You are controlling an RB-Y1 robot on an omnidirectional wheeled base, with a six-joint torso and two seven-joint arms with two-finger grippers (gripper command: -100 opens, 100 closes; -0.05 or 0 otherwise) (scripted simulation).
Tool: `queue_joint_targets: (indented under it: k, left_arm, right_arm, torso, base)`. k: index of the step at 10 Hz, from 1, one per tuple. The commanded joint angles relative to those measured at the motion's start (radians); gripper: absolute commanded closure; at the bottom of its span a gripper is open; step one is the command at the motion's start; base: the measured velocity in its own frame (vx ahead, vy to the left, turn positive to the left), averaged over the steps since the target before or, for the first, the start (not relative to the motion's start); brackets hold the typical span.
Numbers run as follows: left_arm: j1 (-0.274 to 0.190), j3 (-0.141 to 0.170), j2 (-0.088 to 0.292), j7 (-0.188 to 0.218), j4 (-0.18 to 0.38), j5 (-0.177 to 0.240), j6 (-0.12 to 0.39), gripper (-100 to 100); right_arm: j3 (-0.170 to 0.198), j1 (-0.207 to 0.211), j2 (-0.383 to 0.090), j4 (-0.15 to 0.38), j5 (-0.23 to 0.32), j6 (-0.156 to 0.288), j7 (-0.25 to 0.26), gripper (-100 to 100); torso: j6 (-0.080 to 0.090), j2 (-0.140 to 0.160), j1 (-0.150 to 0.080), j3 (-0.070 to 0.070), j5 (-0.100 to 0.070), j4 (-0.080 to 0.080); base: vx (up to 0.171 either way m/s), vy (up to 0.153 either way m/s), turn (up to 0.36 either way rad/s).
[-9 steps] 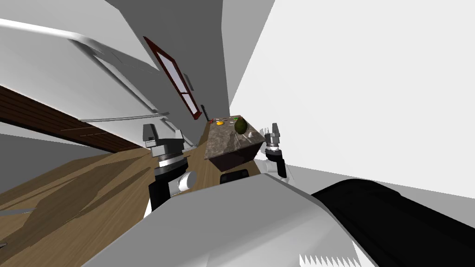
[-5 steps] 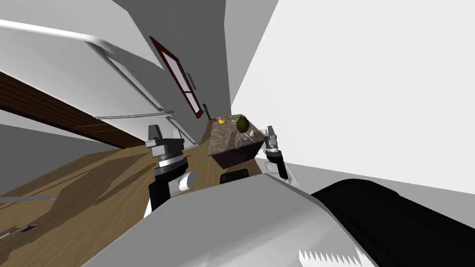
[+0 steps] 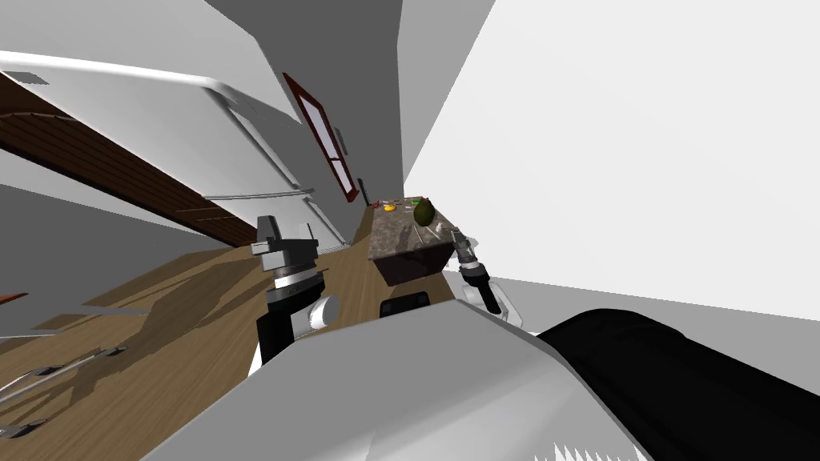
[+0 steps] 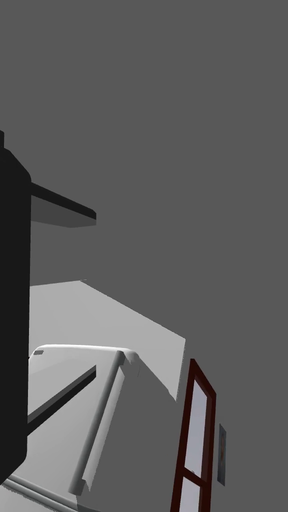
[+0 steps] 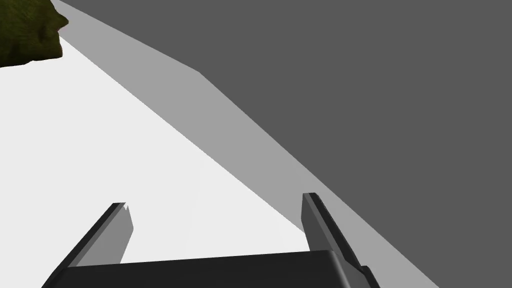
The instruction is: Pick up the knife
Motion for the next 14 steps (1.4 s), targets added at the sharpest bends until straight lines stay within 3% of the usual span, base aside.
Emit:
queue_joint_targets:
  k: [1,6,7,8,9,10,11,14]
  left_arm:
    - [0.0,0.0,0.0,0.0,0.0,0.0,0.0,0]
    - [0.0,0.0,0.0,0.0,0.0,0.0,0.0,0]
    - [0.0,0.0,0.0,0.0,0.0,0.0,0.0,0]
    - [0.0,0.0,0.0,0.0,0.0,0.0,0.0,0]
    - [0.0,0.0,0.0,0.0,0.0,0.0,0.0,0]
    - [0.0,0.0,0.0,0.0,0.0,0.0,0.0,0]
    - [0.0,0.0,0.0,0.0,0.0,0.0,0.0,0]
    - [0.0,0.0,0.0,0.0,0.0,0.0,0.0,0]
  right_arm:
    - [-0.002,0.009,-0.014,0.02,0.039,-0.019,-0.007,-100]
    - [-0.013,0.054,-0.103,0.111,0.174,-0.089,-0.053,-100]
    - [-0.013,0.054,-0.103,0.111,0.188,-0.089,-0.053,-100]
    - [-0.017,0.07,-0.135,0.146,0.228,-0.113,-0.074,-100]
    - [-0.017,0.07,-0.135,0.146,0.24,-0.113,-0.074,-100]
    - [-0.021,0.086,-0.17,0.183,0.278,-0.139,-0.098,-100]
    - [-0.021,0.086,-0.17,0.183,0.293,-0.139,-0.098,-100]
    - [-0.031,0.12,-0.242,0.264,0.385,-0.19,-0.155,-100]
  torso:
    - [0.0,0.0,0.0,0.0,0.0,0.0]
    - [0.0,-0.002,-0.002,-0.001,0.0,0.0]
    - [0.0,-0.001,-0.002,-0.001,0.0,0.0]
    - [0.0,-0.001,-0.003,-0.001,0.0,0.0]
    - [0.001,-0.001,-0.003,0.0,-0.001,0.0]
    - [0.0,-0.002,-0.003,-0.001,-0.001,0.0]
    - [0.0,-0.001,-0.002,-0.001,0.0,0.0]
    - [0.0,-0.003,-0.002,-0.001,-0.001,0.0]
  base:
    - [-0.086,0.046,0.039]
    - [-0.081,0.049,0.09]
    - [-0.076,0.035,0.064]
    - [-0.086,0.031,0.201]
    - [-0.07,0.033,-0.01]
    - [-0.083,0.058,0.179]
    - [-0.069,0.043,0.07]
    - [-0.065,0.047,0.131]
